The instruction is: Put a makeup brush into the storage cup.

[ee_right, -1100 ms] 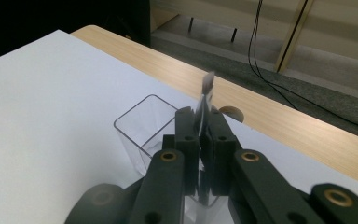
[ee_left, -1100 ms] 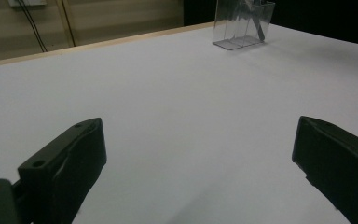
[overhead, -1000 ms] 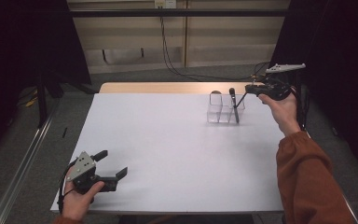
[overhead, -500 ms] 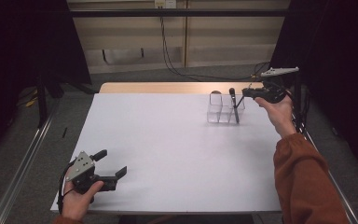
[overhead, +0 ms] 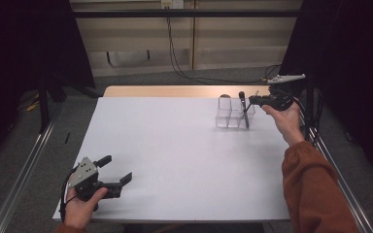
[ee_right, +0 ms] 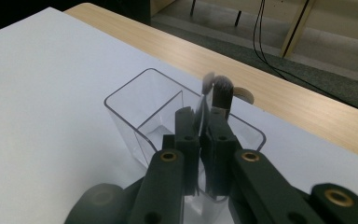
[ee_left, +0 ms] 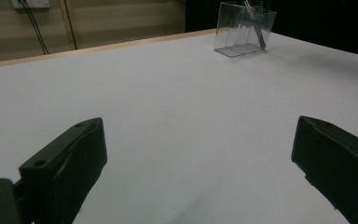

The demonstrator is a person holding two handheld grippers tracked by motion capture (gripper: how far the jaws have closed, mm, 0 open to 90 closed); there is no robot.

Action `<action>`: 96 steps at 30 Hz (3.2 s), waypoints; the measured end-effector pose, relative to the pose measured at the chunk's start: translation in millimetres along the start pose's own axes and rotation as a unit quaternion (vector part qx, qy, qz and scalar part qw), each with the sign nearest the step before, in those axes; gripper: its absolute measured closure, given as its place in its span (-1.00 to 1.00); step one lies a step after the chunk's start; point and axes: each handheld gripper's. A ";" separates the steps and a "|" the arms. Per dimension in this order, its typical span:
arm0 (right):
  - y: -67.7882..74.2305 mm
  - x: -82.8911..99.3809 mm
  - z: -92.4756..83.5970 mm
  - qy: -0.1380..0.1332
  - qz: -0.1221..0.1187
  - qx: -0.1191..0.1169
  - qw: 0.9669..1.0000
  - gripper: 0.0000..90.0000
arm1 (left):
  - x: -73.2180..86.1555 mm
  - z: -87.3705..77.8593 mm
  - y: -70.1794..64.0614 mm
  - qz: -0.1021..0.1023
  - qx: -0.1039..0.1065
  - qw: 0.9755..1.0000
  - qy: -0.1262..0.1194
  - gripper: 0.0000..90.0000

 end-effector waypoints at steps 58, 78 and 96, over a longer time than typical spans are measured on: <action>4.8 46.4 -4.4 -0.099 0.029 0.004 0.995 -0.99 | -0.9 8.3 -0.8 -0.009 -0.001 1.000 0.004 -0.92; 27.6 71.8 -19.4 -0.136 0.025 0.037 0.990 -0.99 | -1.0 -0.7 1.6 -0.015 -0.003 1.000 -0.011 -0.92; 51.4 98.2 -37.2 -0.152 0.021 0.044 0.987 -0.99 | -1.1 -3.3 -0.5 -0.018 -0.006 1.000 -0.015 -0.92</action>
Point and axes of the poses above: each handheld gripper's, and its own axes: z roughly forward along the jaws, x roughly out of its underside, y roughly to its left, and after that the axes turned 10 degrees about -x, right-handed
